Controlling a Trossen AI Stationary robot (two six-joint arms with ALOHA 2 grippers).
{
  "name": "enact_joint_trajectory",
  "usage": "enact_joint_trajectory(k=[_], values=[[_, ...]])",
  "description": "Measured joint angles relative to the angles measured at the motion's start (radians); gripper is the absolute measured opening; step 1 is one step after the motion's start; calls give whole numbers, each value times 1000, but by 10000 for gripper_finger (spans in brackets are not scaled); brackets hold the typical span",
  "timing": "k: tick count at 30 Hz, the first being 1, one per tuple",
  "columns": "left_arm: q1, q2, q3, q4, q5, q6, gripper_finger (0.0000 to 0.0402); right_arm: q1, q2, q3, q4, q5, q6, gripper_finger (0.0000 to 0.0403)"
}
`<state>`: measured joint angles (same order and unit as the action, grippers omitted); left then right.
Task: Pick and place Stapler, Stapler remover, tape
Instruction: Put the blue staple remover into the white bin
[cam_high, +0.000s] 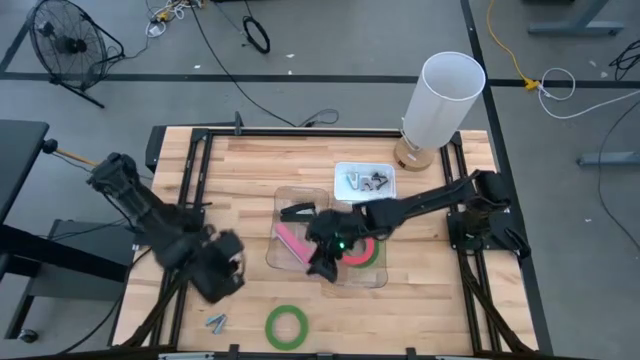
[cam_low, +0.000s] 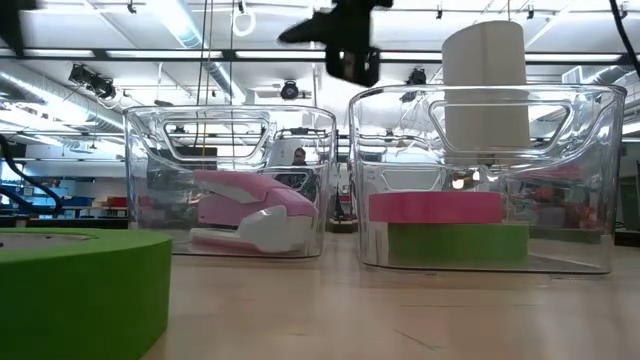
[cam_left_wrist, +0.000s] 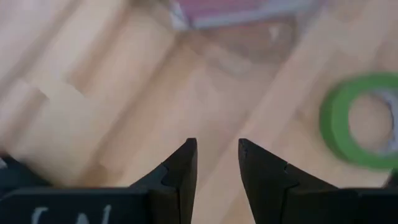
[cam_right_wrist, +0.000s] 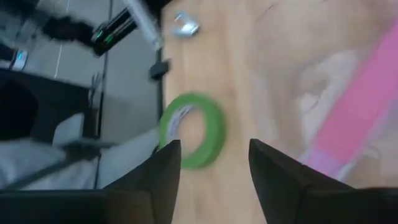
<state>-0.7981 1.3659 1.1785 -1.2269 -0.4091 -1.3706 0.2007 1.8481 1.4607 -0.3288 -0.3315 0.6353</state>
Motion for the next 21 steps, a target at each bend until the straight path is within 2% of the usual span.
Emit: enact_joint_trajectory(k=[6, 11, 17, 21], values=[[-209, 96, -51, 22, 78, -297, 122, 112, -4, 0, -49, 28, -12, 181], [-310, 192, -91, 130, 167, -487, 122, 197, -4, 0, -49, 89, -8, 180], [-357, 299, -95, 342, 200, -511, 122, 248, -4, 0, -56, 124, -7, 180], [-357, 364, -95, 443, 287, -512, 122, 256, -4, 0, -55, 141, -8, 180]])
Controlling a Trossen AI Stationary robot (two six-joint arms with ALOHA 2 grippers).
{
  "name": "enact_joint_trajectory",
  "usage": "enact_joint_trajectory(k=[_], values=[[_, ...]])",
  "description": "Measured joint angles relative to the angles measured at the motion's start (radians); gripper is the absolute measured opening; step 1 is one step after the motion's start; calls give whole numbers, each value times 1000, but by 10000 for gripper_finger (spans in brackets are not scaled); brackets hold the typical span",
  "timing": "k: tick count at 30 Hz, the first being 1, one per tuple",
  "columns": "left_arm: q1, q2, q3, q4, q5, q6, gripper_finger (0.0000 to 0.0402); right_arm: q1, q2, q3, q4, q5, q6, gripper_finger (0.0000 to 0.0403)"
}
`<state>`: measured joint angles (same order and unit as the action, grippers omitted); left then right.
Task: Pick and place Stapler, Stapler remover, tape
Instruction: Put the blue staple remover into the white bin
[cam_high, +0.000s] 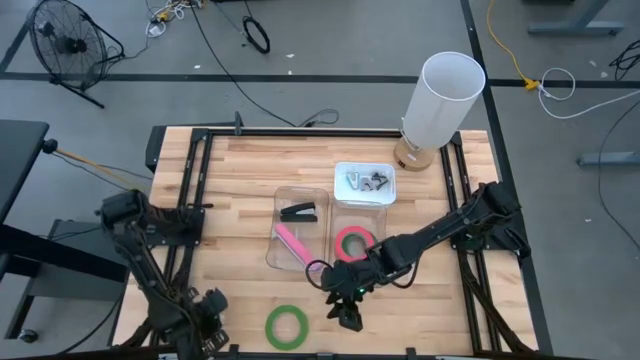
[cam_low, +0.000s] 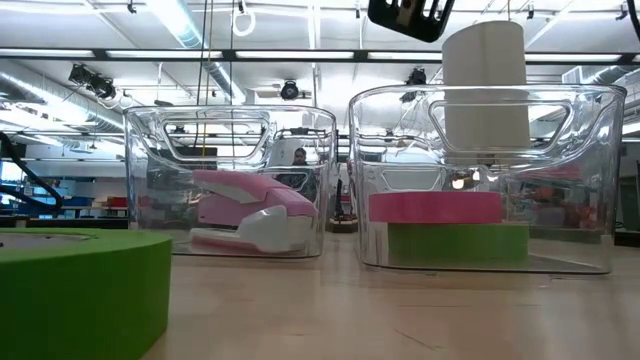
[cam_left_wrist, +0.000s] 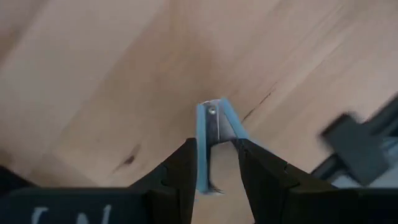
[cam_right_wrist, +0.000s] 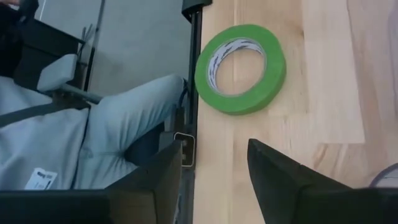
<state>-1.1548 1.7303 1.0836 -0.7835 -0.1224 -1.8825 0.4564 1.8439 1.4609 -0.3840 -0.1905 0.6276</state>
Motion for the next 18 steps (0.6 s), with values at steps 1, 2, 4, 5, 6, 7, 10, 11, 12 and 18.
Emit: enact_joint_trajectory(k=[1, 2, 4, 5, 6, 7, 10, 11, 12, 18], values=[[0, 13, 0, 6, 25, -3, 122, 0, 0, 0, 0, 0, -1, 180], [0, 25, 0, 7, 42, -11, 122, 0, 0, 0, 0, 4, -4, 180], [0, 34, 4, 7, 73, -22, 122, 0, 0, 0, 0, 24, -8, 180], [1, 35, 4, 4, 81, -28, 122, 0, 0, 0, 0, 28, -8, 180], [1, 35, 4, 2, 81, -36, 122, 0, 0, 0, 0, 30, -8, 180], [1, 35, 4, 1, 76, -43, 122, 0, 0, 0, 0, 31, -8, 180], [0, 36, 4, 0, 58, -43, 122, 0, 0, 0, 0, 40, -14, 180], [0, 36, 3, 0, 58, -43, 122, 0, 0, 0, 0, 45, -16, 180], [2, 36, 3, 0, 58, -42, 122, 0, 0, 0, 0, 44, -23, 180], [8, 36, 4, -3, 83, -39, 122, 0, 0, 0, 0, 53, -38, 180]])
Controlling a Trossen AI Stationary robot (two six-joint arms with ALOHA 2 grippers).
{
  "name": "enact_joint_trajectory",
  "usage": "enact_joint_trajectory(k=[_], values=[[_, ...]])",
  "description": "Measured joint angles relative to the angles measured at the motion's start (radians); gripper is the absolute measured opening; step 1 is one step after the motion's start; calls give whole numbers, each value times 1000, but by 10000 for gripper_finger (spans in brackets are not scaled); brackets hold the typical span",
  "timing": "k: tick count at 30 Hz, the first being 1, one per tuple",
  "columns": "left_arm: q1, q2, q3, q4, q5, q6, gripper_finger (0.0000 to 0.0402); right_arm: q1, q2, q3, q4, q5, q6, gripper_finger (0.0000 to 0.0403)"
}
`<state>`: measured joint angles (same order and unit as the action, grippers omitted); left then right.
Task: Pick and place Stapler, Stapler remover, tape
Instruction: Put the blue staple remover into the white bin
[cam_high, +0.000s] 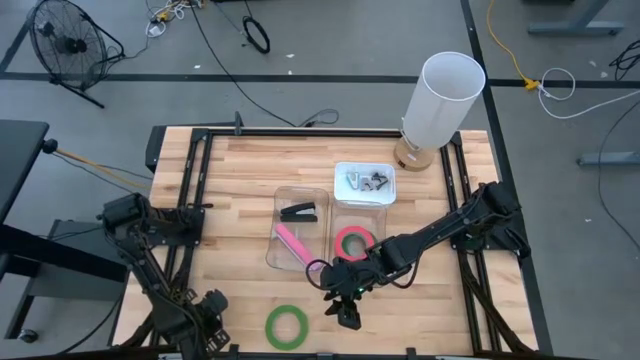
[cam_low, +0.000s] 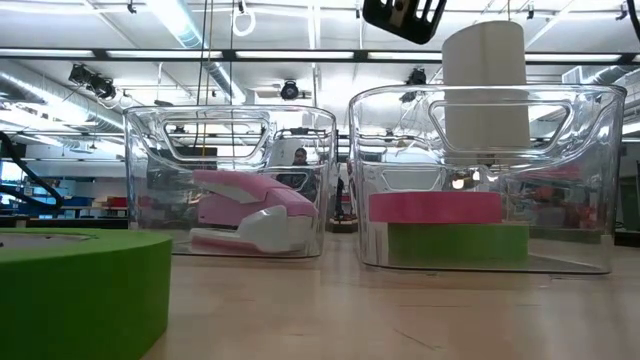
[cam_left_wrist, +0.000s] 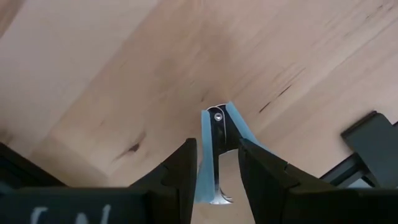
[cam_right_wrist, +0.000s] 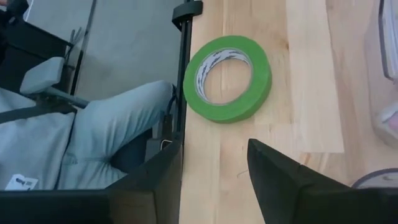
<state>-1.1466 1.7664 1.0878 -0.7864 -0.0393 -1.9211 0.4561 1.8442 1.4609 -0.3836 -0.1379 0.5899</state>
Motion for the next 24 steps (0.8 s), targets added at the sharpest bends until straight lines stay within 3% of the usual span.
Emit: enact_joint_trajectory(k=[11, 17, 21, 24], values=[[13, 1, 0, 0, 165, -5, 122, 0, 0, 0, 0, 18, -3, 180], [10, 2, 0, -1, 144, -5, 117, 0, 1, 0, 0, 18, -3, 180], [7, 2, 0, -3, 141, -5, 90, 0, 1, 0, 0, 18, -2, 180], [3, 2, -1, -15, 137, -4, 43, 0, 1, 0, 0, 18, -1, 180]])
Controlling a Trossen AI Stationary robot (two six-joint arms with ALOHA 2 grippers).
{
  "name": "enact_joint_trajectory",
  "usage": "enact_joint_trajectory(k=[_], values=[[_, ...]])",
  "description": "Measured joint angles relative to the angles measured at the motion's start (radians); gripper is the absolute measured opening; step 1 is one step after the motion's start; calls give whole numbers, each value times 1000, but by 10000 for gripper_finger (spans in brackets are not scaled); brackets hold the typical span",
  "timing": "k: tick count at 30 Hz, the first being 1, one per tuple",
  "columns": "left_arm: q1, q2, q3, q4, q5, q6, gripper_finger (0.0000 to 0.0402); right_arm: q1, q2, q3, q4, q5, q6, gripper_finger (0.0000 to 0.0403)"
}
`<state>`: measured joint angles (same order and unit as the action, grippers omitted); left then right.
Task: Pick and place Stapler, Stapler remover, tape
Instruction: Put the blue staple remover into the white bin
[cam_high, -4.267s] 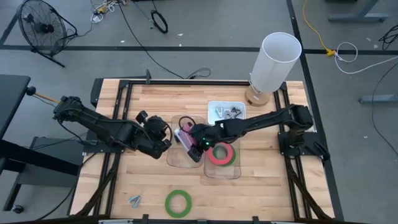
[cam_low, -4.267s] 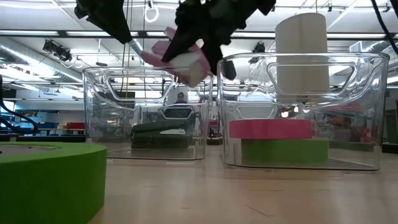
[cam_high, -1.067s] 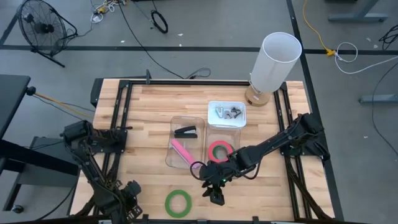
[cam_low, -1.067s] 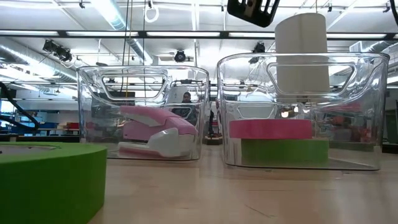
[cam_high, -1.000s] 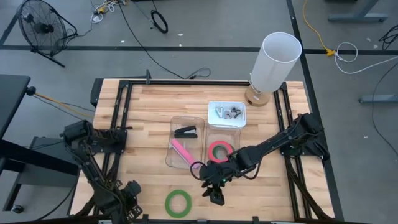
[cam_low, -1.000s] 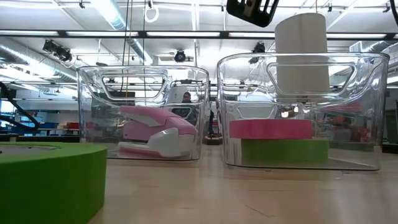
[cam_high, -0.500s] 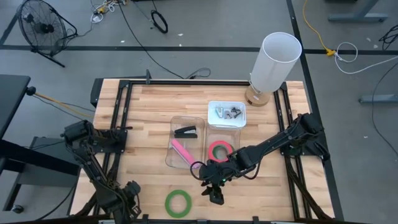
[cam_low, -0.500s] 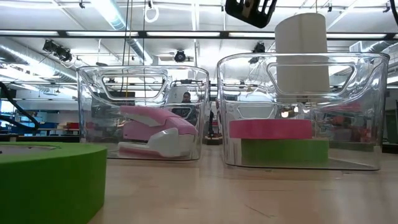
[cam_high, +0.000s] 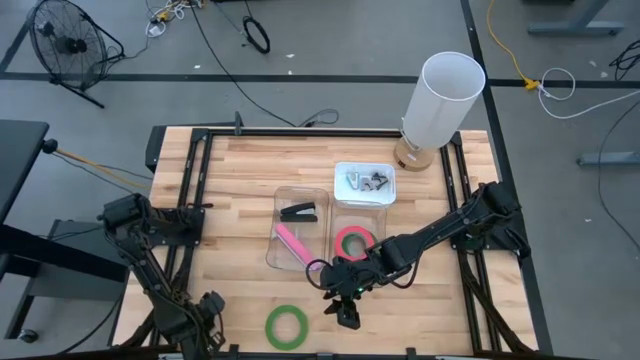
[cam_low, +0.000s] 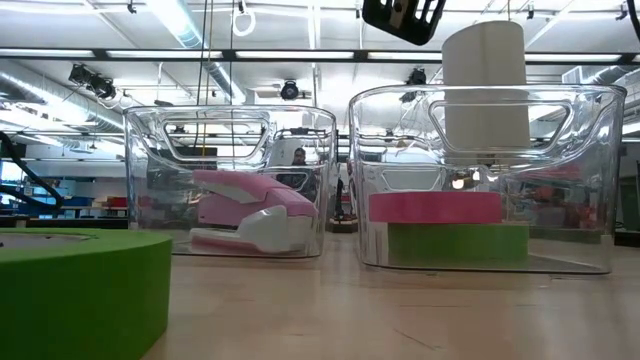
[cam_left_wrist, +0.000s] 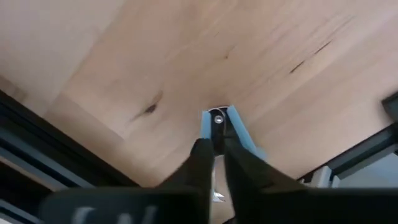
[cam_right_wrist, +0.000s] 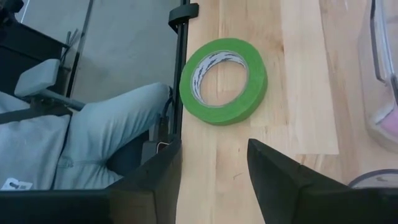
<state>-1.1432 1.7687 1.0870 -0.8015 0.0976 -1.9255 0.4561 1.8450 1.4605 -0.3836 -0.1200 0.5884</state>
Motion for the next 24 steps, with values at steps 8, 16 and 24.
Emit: enact_joint_trajectory(k=[8, 16, 24], values=[[13, -1, 0, -24, -33, 52, 4, 0, 0, 0, 0, 6, -3, 180], [113, -4, 21, -66, -50, 238, 2, -1, 0, 0, 0, 9, -21, 180], [203, -7, 149, -204, -84, 378, 1, -1, 0, 0, 0, 9, -22, 180]])
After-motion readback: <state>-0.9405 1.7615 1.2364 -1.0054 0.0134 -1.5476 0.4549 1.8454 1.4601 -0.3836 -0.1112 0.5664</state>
